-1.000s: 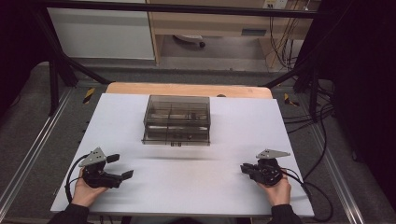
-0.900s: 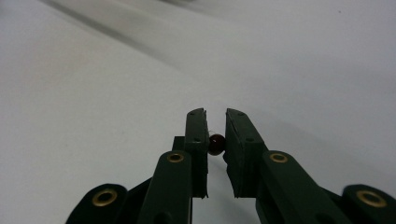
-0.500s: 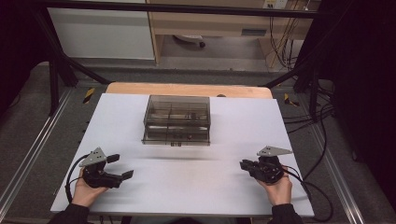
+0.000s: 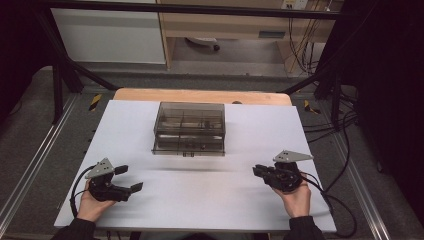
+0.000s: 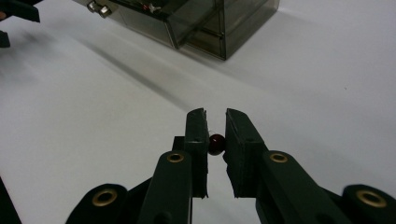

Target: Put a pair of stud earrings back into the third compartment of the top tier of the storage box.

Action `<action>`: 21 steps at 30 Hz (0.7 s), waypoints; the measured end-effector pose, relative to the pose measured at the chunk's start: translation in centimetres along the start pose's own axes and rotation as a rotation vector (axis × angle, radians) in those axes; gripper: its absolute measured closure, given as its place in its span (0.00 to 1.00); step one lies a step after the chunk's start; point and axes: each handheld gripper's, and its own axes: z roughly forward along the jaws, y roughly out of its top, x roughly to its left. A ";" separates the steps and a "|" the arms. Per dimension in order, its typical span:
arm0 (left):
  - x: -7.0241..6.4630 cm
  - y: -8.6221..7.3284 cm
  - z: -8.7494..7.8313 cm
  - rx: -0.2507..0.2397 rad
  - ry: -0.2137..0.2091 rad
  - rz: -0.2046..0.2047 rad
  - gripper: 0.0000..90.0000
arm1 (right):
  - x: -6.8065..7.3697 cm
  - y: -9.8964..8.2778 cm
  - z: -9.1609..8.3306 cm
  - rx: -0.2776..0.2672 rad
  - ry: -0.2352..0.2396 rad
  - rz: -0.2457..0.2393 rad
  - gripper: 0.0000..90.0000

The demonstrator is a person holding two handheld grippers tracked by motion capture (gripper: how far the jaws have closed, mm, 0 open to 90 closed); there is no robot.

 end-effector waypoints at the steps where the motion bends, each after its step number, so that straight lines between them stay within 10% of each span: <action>1: 0.0 0.0 0.0 0.000 0.000 -0.001 0.06 | 0.1 0.2 0.0 -0.004 0.000 -0.004 0.89; 21: 0.0 0.0 0.0 0.001 0.000 -0.001 0.06 | 1.9 4.5 0.6 -0.046 0.024 -0.053 0.89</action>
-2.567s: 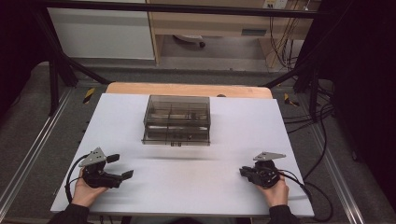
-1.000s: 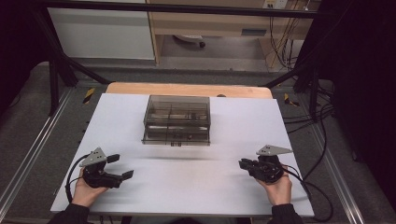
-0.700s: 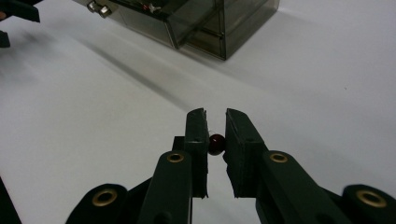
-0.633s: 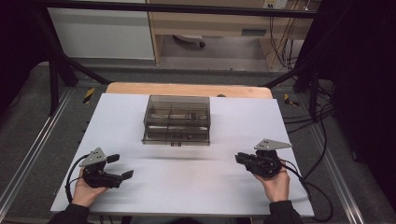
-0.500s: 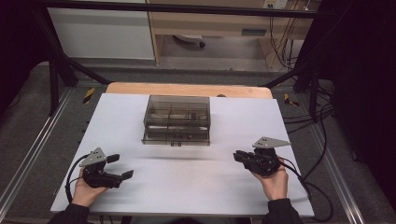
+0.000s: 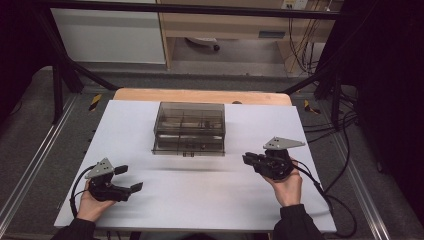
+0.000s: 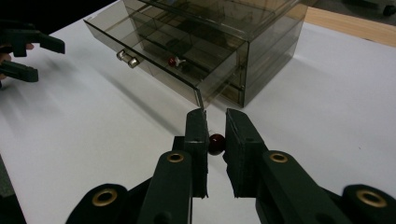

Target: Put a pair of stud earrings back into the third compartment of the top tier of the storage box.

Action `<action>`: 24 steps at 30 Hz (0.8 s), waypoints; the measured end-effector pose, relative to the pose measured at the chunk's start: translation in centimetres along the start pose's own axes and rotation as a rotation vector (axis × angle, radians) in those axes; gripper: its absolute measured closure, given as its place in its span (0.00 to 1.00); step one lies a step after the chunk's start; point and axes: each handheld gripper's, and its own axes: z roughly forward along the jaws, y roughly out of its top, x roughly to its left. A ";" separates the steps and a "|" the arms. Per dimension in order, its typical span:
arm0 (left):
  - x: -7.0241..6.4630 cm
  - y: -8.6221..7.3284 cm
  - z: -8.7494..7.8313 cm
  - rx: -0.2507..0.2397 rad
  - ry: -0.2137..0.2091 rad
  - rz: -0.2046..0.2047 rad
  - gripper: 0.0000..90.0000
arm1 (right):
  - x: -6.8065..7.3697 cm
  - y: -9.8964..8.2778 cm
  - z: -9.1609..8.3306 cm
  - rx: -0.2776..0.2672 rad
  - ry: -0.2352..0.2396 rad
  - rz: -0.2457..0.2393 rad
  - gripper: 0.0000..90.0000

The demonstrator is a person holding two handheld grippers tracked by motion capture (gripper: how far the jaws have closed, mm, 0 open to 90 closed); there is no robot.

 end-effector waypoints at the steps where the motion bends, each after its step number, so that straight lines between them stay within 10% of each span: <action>1: 0.0 0.0 0.0 0.000 0.000 0.000 0.06 | 0.1 0.2 0.1 -0.001 0.001 -0.002 0.89; 24: 0.0 0.0 0.0 0.000 0.000 0.002 0.06 | 2.5 5.0 4.2 0.001 0.026 -0.060 0.89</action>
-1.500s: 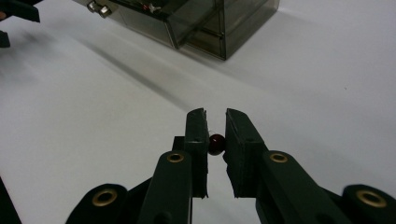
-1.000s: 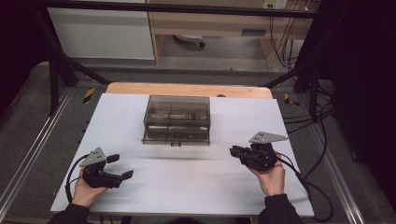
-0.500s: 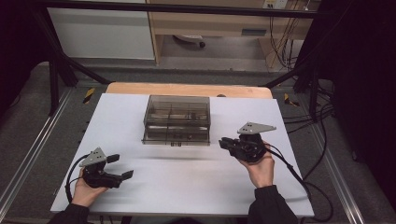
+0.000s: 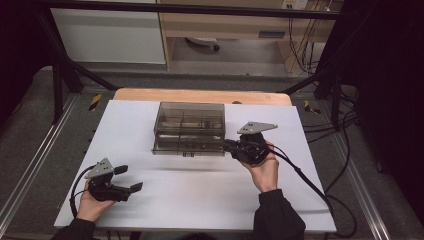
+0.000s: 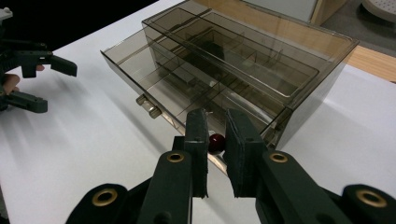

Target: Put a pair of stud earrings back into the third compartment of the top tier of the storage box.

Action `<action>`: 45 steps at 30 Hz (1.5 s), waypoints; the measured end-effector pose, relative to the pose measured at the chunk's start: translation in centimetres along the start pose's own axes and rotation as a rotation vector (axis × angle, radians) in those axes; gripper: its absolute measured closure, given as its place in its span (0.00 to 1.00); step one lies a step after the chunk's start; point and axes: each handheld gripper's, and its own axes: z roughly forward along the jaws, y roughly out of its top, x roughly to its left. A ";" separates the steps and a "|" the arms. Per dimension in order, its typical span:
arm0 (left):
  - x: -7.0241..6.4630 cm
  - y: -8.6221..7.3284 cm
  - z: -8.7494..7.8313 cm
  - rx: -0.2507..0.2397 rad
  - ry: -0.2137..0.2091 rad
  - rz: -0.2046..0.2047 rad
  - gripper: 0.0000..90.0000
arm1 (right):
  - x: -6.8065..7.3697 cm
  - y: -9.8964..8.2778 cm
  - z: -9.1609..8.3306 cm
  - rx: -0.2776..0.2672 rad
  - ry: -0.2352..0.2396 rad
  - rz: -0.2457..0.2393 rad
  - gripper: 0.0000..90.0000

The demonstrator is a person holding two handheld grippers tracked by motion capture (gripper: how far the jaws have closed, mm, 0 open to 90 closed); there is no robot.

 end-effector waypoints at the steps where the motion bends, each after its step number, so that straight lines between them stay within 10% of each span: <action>1: 0.0 0.0 0.0 0.000 0.000 0.000 0.06 | 0.0 0.1 0.2 0.003 0.000 0.002 0.89; 28: 0.0 0.0 0.0 0.002 -0.003 -0.001 0.06 | -1.1 -0.3 6.1 0.056 -0.017 0.040 0.88; 45: 0.0 0.0 0.0 0.001 -0.004 -0.003 0.06 | -1.0 -0.1 5.0 0.014 -0.031 0.017 0.70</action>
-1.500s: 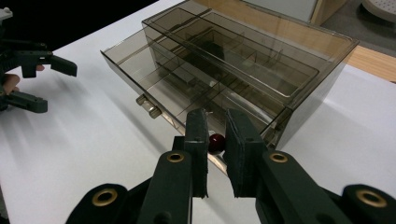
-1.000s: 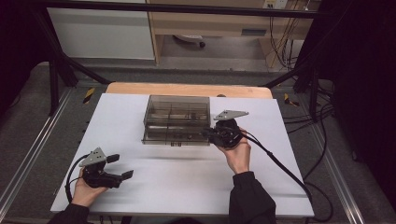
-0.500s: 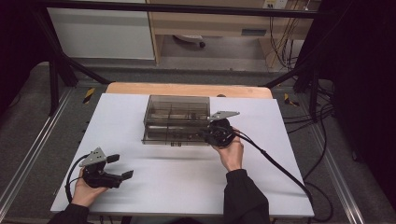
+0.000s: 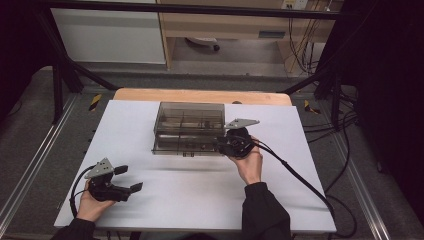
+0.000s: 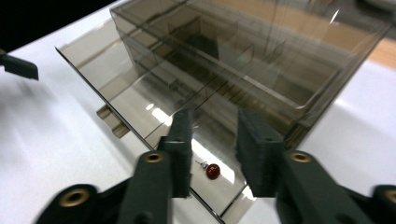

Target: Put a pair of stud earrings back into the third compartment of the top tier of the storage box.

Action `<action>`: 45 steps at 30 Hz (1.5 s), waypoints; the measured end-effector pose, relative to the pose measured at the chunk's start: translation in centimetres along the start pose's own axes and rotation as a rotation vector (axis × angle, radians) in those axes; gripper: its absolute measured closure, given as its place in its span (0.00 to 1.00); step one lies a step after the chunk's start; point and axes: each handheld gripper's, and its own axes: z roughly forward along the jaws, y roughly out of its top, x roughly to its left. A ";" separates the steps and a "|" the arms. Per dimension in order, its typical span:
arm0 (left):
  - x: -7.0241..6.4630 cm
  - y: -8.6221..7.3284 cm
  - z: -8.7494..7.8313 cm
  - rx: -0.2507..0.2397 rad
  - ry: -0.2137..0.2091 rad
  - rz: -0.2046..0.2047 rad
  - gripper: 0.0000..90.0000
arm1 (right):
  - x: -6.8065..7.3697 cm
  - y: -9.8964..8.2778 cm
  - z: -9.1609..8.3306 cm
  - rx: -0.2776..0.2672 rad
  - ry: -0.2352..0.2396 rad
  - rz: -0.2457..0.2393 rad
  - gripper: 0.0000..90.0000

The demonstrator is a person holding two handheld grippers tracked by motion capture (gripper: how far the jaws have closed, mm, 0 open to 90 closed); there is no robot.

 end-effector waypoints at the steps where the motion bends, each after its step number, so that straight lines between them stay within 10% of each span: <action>1: 0.0 0.0 0.0 0.002 0.001 0.001 0.06 | 0.0 0.0 -0.4 -0.012 -0.003 0.000 0.66; 18: 0.0 0.0 0.1 0.003 0.000 0.001 0.06 | -1.9 -3.5 -5.8 -0.107 -0.011 0.067 0.06; 45: -0.1 0.0 0.1 0.009 0.002 0.006 0.06 | -6.2 -14.0 -9.4 -0.069 -0.012 0.095 0.01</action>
